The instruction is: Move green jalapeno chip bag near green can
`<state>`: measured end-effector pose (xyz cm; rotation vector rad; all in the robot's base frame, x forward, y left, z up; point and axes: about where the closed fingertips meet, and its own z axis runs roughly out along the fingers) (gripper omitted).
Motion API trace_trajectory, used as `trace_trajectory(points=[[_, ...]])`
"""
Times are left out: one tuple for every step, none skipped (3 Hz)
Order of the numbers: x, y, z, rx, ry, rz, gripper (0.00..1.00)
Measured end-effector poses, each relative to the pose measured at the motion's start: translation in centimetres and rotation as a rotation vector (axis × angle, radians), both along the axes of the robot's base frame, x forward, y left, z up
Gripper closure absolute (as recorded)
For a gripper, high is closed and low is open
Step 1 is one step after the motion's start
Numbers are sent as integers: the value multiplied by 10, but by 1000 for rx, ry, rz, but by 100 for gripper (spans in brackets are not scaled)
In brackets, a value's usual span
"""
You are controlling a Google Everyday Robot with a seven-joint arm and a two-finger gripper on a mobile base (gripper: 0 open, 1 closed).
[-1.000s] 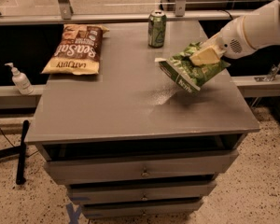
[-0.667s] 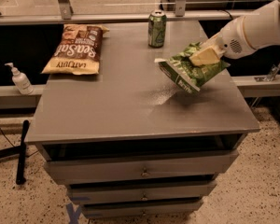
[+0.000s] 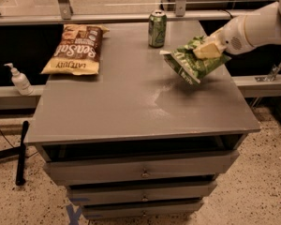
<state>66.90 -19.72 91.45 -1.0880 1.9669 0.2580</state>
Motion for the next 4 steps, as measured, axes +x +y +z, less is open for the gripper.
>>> trace_trajectory(points=[[46,-13,3,-2,-56,-20,100],[84,-11,4,-20,-107,-10,100],[109,1,3,-50,-148,16,100],[125,12,-1,-82,-176,40,100]])
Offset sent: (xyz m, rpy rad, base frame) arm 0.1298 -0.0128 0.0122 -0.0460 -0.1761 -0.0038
